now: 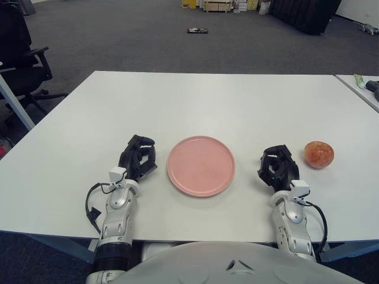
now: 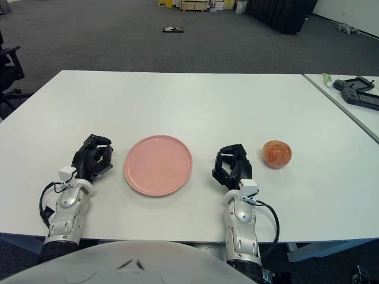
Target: Put the apple into the plate.
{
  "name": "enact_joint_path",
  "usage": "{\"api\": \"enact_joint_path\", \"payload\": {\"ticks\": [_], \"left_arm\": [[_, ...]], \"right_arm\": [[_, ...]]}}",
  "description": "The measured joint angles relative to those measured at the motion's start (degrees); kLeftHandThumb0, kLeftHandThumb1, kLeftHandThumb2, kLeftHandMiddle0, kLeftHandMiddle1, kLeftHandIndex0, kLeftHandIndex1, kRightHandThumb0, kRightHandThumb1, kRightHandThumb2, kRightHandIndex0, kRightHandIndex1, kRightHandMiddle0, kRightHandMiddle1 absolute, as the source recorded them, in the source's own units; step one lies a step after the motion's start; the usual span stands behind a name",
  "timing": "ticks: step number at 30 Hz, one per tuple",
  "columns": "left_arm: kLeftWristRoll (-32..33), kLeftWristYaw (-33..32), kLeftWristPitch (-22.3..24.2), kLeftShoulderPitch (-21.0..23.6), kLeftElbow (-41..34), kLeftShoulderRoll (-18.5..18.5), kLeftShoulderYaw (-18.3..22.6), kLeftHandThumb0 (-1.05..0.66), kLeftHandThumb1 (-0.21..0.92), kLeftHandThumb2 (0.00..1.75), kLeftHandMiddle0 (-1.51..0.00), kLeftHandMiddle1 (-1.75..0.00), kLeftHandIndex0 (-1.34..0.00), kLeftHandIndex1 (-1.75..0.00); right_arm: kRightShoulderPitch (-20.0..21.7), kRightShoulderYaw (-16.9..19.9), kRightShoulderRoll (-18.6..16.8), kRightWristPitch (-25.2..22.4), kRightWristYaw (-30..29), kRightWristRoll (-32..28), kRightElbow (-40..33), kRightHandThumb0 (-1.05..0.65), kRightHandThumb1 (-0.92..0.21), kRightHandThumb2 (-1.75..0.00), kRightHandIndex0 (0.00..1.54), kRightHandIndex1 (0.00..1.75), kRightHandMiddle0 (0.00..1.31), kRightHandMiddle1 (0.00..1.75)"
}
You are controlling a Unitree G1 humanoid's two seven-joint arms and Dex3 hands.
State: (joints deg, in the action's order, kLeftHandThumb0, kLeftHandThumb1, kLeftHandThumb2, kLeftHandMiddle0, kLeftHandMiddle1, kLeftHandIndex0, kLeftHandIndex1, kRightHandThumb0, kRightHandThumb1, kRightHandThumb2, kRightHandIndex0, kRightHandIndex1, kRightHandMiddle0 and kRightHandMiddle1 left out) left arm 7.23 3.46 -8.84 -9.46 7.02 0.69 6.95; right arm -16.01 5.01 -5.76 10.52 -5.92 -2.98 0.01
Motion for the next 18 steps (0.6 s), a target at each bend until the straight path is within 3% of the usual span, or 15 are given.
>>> {"api": "enact_joint_path", "payload": {"ticks": [9,18], "left_arm": [[-1.0,-0.2,-0.4,0.0,0.1,-0.1,-0.1,-0.39,0.62,0.94,-0.71,-1.75,-0.38,-1.75],[-0.9,-0.3,-0.8,-0.1,0.2,-0.2,0.0,-0.39,0.62,0.94,-0.71,-1.75,-0.38,-1.75]], "right_arm": [[-0.1,0.0,0.0,0.7,-0.2,0.4,0.2,-0.41,-0.56,-1.01,0.77,1.75,0.42,1.75],[-0.5,-0.3,0.2,6.2,-3.9,6.2,2.9,-0.41,-0.56,-1.01,0.73,1.75,0.42,1.75]]}}
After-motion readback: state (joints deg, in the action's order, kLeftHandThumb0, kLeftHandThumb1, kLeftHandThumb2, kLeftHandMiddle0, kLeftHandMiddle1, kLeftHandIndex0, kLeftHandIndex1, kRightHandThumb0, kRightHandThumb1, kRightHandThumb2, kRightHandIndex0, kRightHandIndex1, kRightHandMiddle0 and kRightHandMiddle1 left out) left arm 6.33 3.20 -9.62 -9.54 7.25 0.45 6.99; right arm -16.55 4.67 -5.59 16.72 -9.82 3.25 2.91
